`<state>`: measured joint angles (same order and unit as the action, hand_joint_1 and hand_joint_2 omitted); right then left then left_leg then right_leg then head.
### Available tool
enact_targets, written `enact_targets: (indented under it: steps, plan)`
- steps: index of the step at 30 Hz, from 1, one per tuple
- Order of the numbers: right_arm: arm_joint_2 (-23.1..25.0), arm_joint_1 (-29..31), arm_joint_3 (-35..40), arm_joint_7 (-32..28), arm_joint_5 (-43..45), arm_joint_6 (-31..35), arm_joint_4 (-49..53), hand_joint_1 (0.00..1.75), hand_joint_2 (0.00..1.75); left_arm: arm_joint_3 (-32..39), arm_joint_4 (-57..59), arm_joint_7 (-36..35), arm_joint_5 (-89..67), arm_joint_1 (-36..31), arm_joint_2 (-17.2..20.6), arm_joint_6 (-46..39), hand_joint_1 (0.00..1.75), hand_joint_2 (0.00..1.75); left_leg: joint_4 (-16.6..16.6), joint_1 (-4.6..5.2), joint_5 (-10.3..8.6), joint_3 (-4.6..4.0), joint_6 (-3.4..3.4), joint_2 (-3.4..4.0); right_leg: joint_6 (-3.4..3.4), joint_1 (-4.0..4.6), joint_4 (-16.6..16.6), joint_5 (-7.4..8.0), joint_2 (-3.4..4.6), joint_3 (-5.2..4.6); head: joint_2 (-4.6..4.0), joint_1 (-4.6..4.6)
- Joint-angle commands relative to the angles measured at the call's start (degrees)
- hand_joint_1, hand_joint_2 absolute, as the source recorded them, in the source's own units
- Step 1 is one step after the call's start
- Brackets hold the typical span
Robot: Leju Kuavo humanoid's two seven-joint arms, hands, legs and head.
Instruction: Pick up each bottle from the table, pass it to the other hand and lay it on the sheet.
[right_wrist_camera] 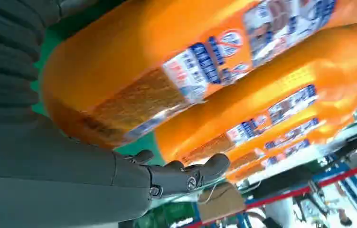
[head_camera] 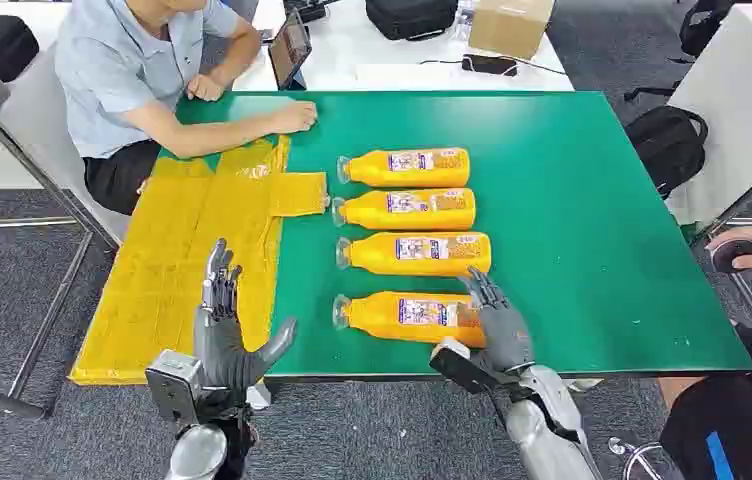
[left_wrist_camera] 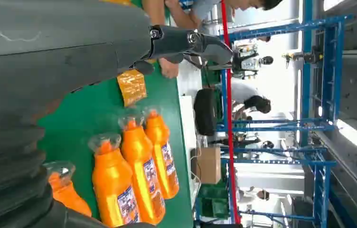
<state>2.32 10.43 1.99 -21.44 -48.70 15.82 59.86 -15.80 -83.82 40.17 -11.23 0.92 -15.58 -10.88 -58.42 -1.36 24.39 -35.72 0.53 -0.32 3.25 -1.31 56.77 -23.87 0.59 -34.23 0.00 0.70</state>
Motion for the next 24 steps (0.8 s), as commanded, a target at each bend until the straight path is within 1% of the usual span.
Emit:
enact_targets:
  steps: [1, 4, 5, 8, 9, 10, 11, 12, 14, 18, 21, 23, 24]
  plan:
    - [0.71, 7.19, 4.81, 1.59, -1.44, 0.14, -12.29, 0.0, 1.75, -0.17, 4.73, -0.17, 0.03, -2.87, 0.34, 0.33, 0.0, 1.75, 0.05, -0.01, 0.04, 0.17, -0.06, 0.12, -0.1, 0.04, -0.07, 0.01, 0.07, 0.14, 0.0, 0.0]
    - [0.45, 8.74, 5.82, 3.76, -2.25, -0.99, -14.89, 0.0, 1.75, 0.15, 4.7, -0.21, 0.02, -2.91, 0.48, 0.32, 0.0, 1.75, 0.08, 0.0, 0.05, 0.24, -0.07, 0.11, -0.13, 0.04, -0.1, -0.01, 0.04, 0.21, 0.0, 0.02]
    - [0.19, 9.61, 6.48, 5.71, -3.19, -1.45, -16.46, 0.0, 1.75, 0.31, 4.6, -0.43, -0.02, -2.77, 0.58, 0.46, 0.0, 1.75, 0.1, -0.01, 0.09, 0.36, -0.11, 0.15, -0.19, 0.06, -0.13, -0.03, 0.06, 0.33, 0.0, 0.0]
    - [-0.27, 11.08, 7.41, 8.01, -4.8, -1.78, -19.08, 0.0, 1.75, 0.76, 4.37, -0.73, -0.22, -2.58, 0.55, 0.71, 0.0, 1.75, 0.06, 0.0, 0.05, 0.24, -0.07, 0.14, -0.11, 0.04, -0.08, 0.01, 0.09, 0.2, 0.0, 0.0]
    - [-0.24, 11.49, 7.27, 8.65, -4.6, -2.51, -19.93, 0.0, 1.75, 0.97, 4.24, -0.76, -0.22, -2.52, 0.51, 0.68, 0.0, 1.75, 0.1, 0.01, 0.07, 0.37, -0.11, 0.19, -0.17, 0.05, -0.13, 0.01, 0.11, 0.3, 0.0, 0.0]
    - [-0.3, 11.87, 7.46, 9.51, -4.99, -3.07, -20.81, 0.0, 1.75, 1.19, 4.18, -0.88, -0.26, -2.49, 0.42, 0.81, 0.0, 1.75, 0.07, 0.01, 0.03, 0.28, -0.08, 0.1, -0.12, 0.03, -0.08, 0.01, 0.05, 0.22, 0.0, 0.02]
    - [-0.28, 12.17, 7.62, 10.18, -5.19, -3.74, -21.53, 0.0, 1.75, 1.37, 4.14, -1.0, -0.3, -2.46, 0.35, 0.93, 0.0, 1.75, 0.1, 0.01, 0.04, 0.36, -0.11, 0.11, -0.16, 0.04, -0.12, 0.0, 0.03, 0.3, 0.0, 0.0]
    - [-0.31, 12.57, 7.99, 11.49, -5.7, -4.59, -22.6, 0.0, 1.75, 1.57, 4.17, -1.22, -0.43, -2.48, 0.29, 1.12, 0.0, 1.75, 0.07, 0.0, 0.02, 0.26, -0.07, 0.09, -0.11, 0.04, -0.09, 0.02, 0.04, 0.2, 0.0, 0.0]
    - [-0.33, 13.78, 9.24, 14.18, -6.84, -7.4, -25.69, 0.0, 1.75, 2.16, 4.31, -1.63, -0.85, -2.45, 0.04, 1.5, 0.0, 1.75, 0.09, -0.02, 0.02, 0.42, -0.09, 0.15, -0.15, 0.07, -0.14, 0.04, 0.04, 0.33, 0.0, 0.0]
    - [-0.3, 14.04, 9.43, 14.83, -7.04, -7.65, -26.56, 0.0, 1.75, 2.3, 4.43, -1.69, -0.94, -2.51, -0.02, 1.59, 0.0, 1.75, 0.06, -0.03, 0.04, 0.52, -0.06, 0.19, -0.16, 0.06, -0.09, 0.09, 0.07, 0.38, 0.0, 0.02]
    - [-0.3, 14.04, 9.43, 14.83, -7.04, -7.65, -26.56, 0.0, 1.75, 2.3, 4.43, -1.69, -0.94, -2.51, -0.02, 1.59, 0.0, 1.75, 0.15, -0.02, -0.01, 0.75, -0.11, 0.28, -0.35, 0.09, -0.19, 0.2, 0.11, 0.51, 0.0, 0.02]
    - [-0.3, 14.04, 9.43, 14.83, -7.04, -7.65, -26.56, 0.0, 1.75, 2.3, 4.43, -1.69, -0.94, -2.51, -0.02, 1.59, 0.0, 1.75, 0.08, -0.03, 0.05, 0.81, -0.08, 0.33, -0.29, 0.09, -0.12, 0.17, 0.21, 0.54, 0.0, 0.0]
    - [-0.51, 14.74, 10.33, 15.99, -7.83, -9.27, -27.97, 0.0, 1.75, 2.4, 4.49, -1.77, -1.09, -2.56, -0.09, 1.65, 0.0, 1.75, 0.13, -0.03, 0.0, 0.82, -0.12, 0.3, -0.35, 0.11, -0.18, 0.21, 0.15, 0.56, 0.0, 0.02]
